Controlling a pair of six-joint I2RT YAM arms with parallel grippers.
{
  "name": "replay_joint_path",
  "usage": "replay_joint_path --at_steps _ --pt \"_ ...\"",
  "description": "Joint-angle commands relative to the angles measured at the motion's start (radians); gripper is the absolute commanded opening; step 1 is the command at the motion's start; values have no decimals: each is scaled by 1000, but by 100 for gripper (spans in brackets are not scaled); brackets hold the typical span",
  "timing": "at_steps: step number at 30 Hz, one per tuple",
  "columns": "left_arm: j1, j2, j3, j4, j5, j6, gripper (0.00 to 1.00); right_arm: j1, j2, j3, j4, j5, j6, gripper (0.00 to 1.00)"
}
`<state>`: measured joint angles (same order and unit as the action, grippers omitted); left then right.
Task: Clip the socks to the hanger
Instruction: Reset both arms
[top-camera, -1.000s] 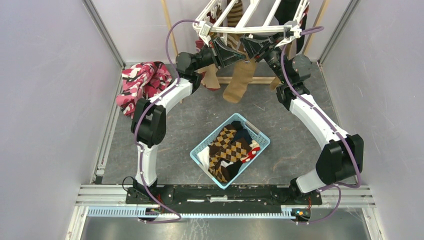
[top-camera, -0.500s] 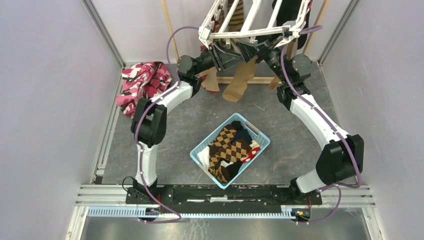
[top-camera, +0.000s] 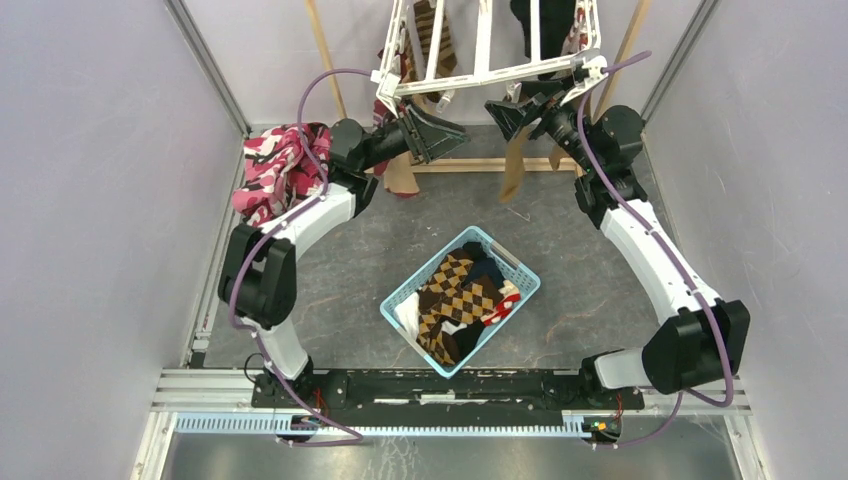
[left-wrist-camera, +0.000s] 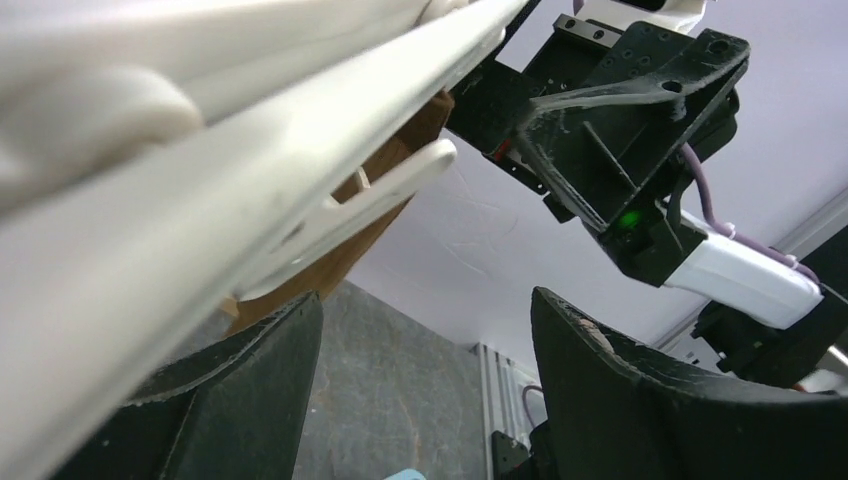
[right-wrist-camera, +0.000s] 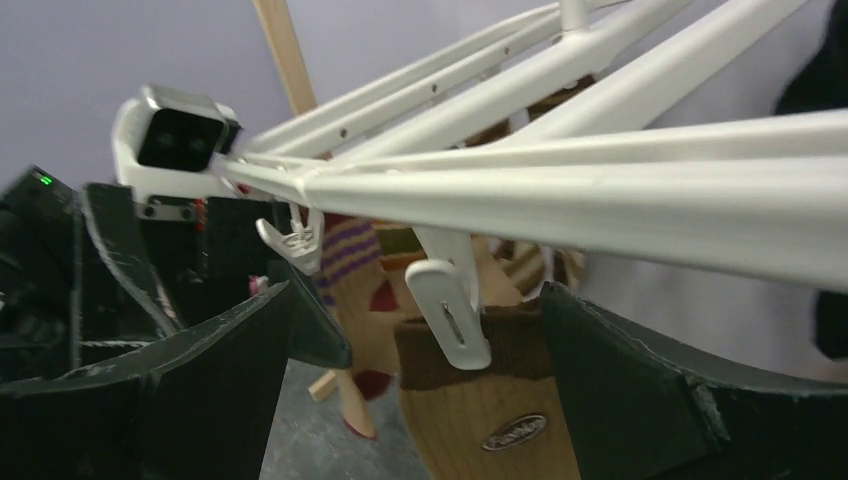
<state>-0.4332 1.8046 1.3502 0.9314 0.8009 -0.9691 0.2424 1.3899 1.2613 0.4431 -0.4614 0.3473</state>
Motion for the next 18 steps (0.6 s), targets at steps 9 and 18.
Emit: replay_joint_path --at_steps 9,18 --pt "7 -208 -87 -321 9 291 88 -11 -126 45 -390 -29 -296 98" --pt "7 -277 -106 -477 51 278 89 -21 -160 121 -644 -41 -451 98"
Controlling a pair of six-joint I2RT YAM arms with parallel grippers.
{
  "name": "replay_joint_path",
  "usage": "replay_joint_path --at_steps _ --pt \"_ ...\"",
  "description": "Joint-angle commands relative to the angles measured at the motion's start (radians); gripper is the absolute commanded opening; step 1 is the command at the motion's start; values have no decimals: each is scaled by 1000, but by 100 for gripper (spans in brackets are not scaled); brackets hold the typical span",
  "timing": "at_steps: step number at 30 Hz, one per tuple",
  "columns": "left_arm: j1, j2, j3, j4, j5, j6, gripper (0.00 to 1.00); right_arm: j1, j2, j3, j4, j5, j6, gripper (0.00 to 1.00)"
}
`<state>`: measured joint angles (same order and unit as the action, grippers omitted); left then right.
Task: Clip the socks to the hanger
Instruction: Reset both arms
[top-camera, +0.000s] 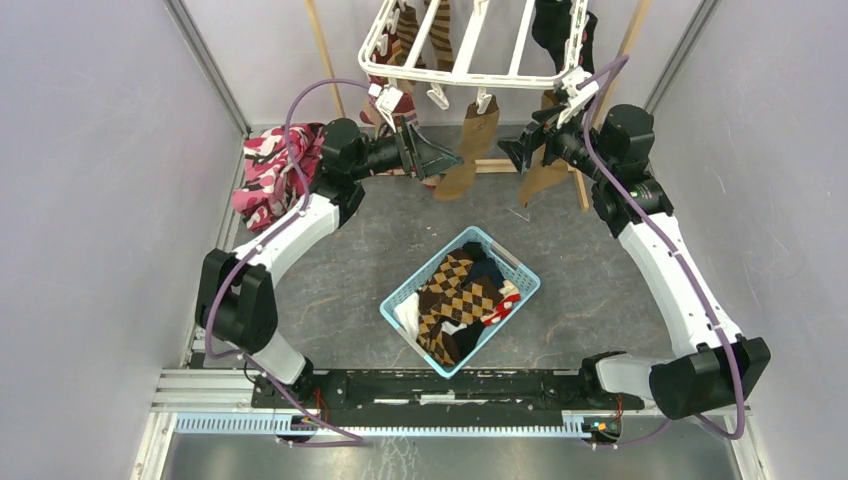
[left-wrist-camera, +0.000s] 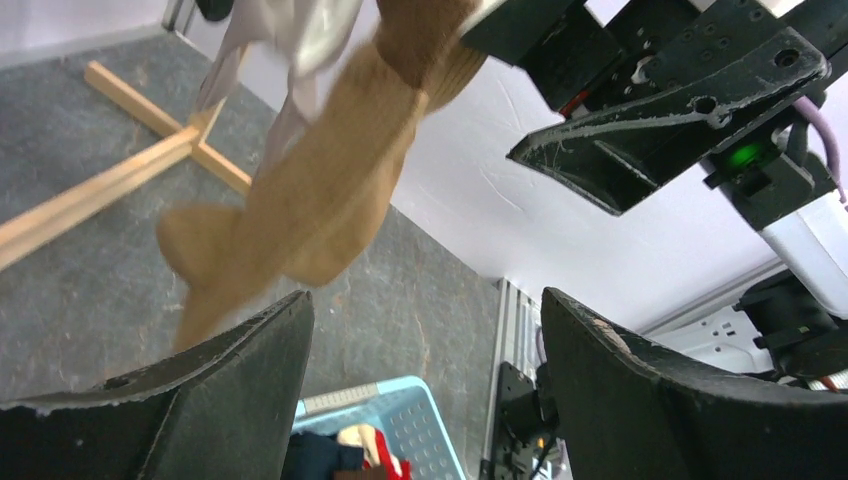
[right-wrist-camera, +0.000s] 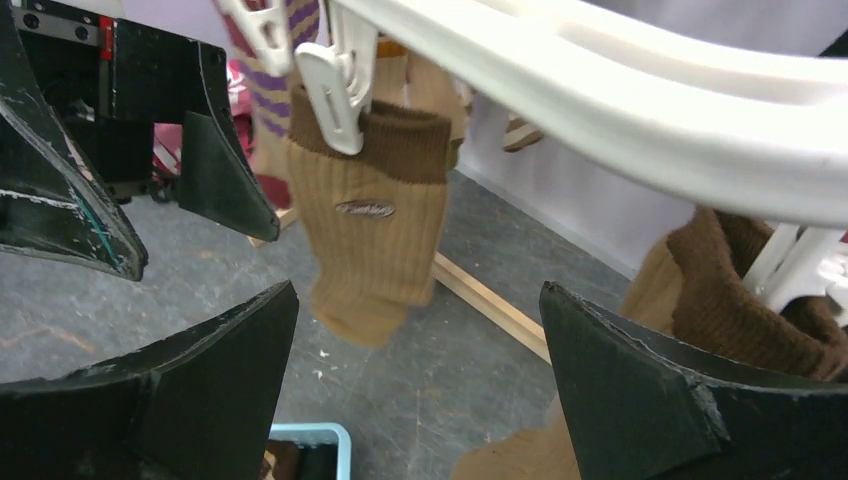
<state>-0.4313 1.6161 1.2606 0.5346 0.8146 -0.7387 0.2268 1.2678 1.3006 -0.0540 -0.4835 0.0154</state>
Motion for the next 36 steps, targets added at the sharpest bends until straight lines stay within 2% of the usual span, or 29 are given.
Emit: replay_joint_path --at_steps 1,8,10,13,14,15,18,24,28,32,36 --pt "5 -109 -30 -91 36 59 89 -6 -44 89 -185 -21 -153 98" --pt "4 -300 -146 -205 7 165 90 -8 -130 126 -435 2 -341 98" --pt "5 -354 -155 -282 -21 211 90 -8 -167 111 -455 39 -333 98" --pt "6 -414 -105 -458 -85 284 92 -9 -205 89 -459 185 -234 98" --pt "6 -423 -71 -554 -114 306 98 -10 -208 91 -472 255 -203 98" --pt "6 -431 -36 -616 -141 328 100 -10 -205 104 -497 321 -178 98" --pt "8 -455 74 -754 -228 368 100 -9 -191 153 -568 426 -149 98" --pt "6 -575 153 -817 -410 338 100 -10 -232 161 -537 450 -236 98" --pt "7 -631 156 -841 -494 250 100 -9 -219 198 -542 565 -197 98" --pt "8 -666 159 -892 -508 180 100 -10 -238 181 -532 641 -174 98" --pt "7 -704 177 -938 -545 180 100 -9 -280 134 -493 627 -153 98"
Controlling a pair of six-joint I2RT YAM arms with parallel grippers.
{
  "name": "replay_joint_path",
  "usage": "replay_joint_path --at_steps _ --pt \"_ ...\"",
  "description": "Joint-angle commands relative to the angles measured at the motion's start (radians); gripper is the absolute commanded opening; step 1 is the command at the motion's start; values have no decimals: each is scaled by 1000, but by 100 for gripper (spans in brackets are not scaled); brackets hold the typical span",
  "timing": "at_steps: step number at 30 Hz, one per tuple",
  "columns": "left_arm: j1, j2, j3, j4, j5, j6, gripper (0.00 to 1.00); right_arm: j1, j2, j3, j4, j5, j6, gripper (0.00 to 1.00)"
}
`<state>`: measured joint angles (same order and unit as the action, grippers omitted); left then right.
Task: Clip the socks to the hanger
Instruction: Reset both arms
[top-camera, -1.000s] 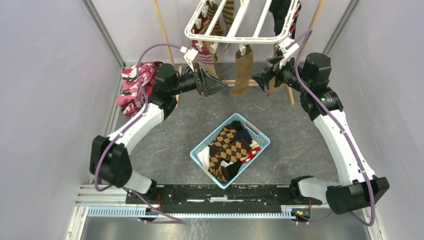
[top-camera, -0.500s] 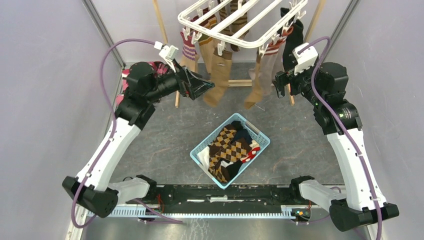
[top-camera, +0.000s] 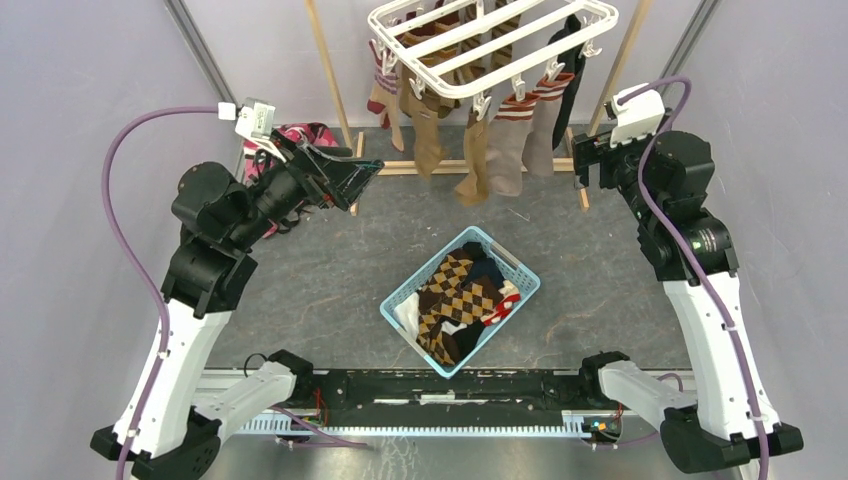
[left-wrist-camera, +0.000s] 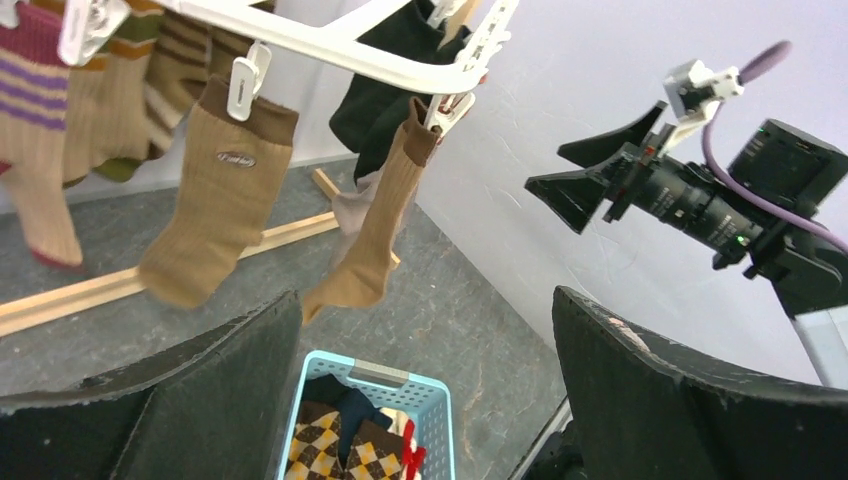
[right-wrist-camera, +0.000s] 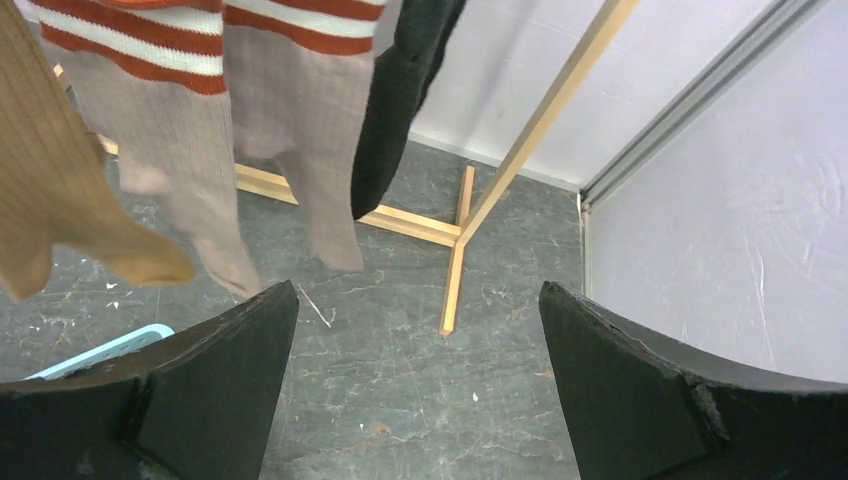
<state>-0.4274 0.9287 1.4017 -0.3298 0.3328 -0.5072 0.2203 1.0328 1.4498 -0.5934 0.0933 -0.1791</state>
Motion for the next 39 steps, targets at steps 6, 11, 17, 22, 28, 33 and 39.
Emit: replay_joint_path --at_steps 6,11,17,22,28,33,39 --pt "3 -10 64 -77 -88 -17 100 -4 -38 27 37 67 34 98" --pt "4 17 90 -77 -79 13 100 -4 -30 47 28 67 30 98" --pt "4 20 93 -81 -72 27 100 -3 -25 58 34 64 40 98" --pt "4 19 95 -85 -71 34 100 -4 -15 62 37 63 49 98" --pt "4 30 109 -99 -69 47 100 -3 -7 70 43 56 58 98" --pt "4 35 114 -104 -67 55 100 -4 0 78 44 57 62 98" --pt "4 38 112 -103 -66 61 100 -4 3 82 43 59 61 98"
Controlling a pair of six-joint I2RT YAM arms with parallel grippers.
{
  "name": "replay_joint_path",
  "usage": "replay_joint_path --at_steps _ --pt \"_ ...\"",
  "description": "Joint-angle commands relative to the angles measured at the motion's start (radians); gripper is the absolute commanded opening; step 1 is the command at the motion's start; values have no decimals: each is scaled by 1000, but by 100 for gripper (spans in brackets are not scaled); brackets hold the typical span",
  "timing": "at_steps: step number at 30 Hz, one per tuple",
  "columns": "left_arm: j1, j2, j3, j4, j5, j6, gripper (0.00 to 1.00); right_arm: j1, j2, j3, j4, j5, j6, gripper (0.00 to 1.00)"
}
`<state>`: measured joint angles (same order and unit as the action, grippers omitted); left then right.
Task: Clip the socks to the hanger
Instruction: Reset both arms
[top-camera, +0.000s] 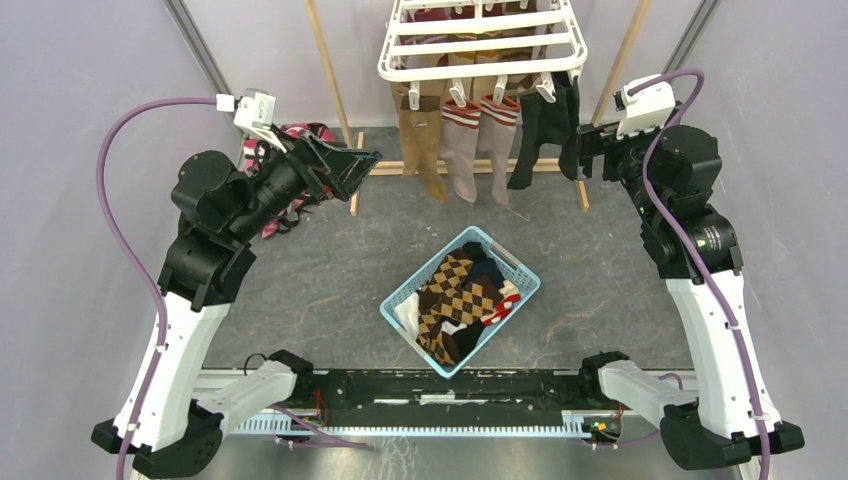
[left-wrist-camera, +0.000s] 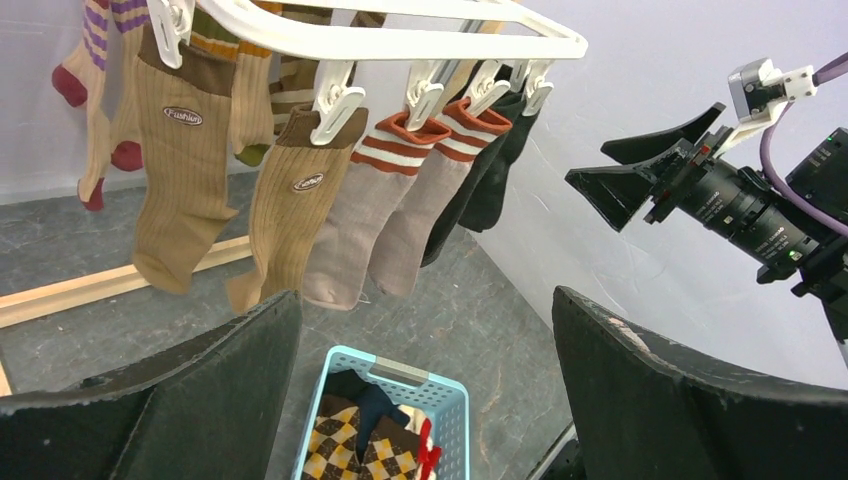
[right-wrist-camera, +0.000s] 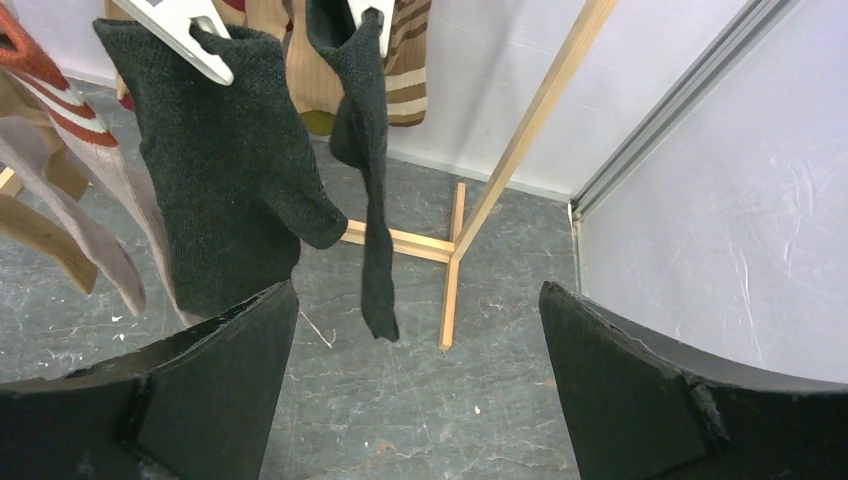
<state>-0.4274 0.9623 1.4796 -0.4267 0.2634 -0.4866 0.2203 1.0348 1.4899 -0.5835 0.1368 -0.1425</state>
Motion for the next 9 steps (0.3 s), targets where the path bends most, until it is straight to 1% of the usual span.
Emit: replay_joint_path --at_steps 1,9 --pt "4 4 35 -6 3 41 100 -4 2 43 33 17 26 98" --pt "4 4 30 -7 0 48 100 -6 -1 40 37 15 26 98"
